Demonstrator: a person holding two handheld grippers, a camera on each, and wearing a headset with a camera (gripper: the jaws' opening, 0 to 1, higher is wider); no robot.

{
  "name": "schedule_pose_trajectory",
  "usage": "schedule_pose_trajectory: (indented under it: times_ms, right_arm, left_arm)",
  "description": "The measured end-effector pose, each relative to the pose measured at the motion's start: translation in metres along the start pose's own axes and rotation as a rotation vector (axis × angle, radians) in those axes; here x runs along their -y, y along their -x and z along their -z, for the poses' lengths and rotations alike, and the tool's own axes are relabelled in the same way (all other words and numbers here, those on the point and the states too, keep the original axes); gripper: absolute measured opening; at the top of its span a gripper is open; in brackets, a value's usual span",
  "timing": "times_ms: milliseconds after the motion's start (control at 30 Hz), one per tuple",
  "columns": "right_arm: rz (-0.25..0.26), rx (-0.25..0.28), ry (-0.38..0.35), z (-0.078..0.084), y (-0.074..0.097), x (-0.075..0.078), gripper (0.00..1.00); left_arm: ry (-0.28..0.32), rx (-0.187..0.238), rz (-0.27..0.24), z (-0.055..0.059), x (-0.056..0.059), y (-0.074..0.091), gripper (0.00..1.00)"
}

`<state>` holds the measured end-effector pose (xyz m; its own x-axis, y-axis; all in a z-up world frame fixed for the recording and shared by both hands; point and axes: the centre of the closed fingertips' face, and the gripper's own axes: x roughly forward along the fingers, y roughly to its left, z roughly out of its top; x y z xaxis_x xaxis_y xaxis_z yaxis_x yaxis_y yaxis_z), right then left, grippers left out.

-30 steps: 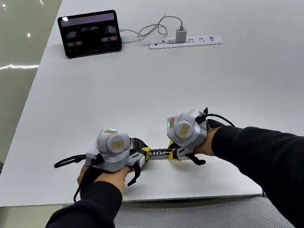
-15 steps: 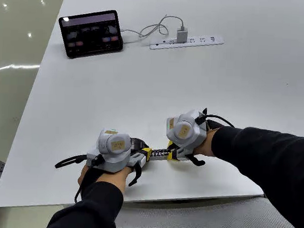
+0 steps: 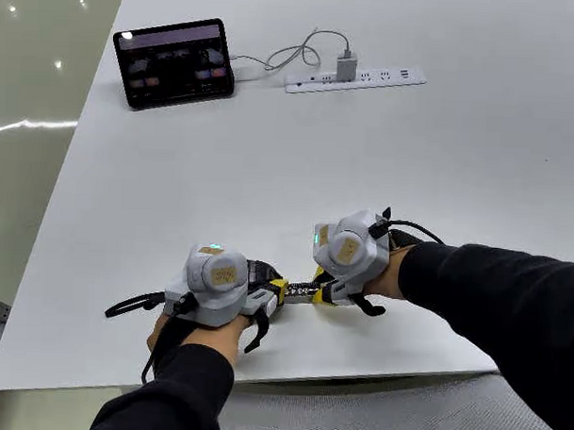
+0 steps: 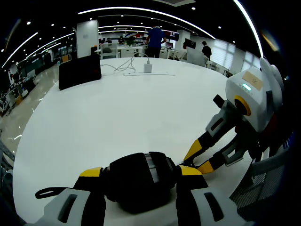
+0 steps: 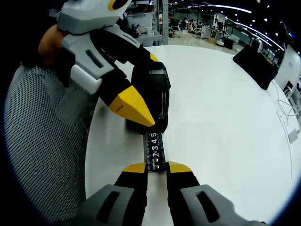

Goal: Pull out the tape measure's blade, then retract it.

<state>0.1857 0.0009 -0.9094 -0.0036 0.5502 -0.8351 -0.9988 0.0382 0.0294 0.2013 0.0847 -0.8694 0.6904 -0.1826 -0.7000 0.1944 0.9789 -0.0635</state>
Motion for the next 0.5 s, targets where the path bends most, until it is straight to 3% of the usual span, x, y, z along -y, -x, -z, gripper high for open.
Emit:
schedule_pose_trajectory:
  times_ms: [500]
  right_arm:
    - [-0.003, 0.015, -0.017, -0.0043, -0.0019, -0.0015, 0.11]
  left_arm:
    - [-0.002, -0.004, 0.000, 0.0009, 0.0000, 0.0003, 0.56]
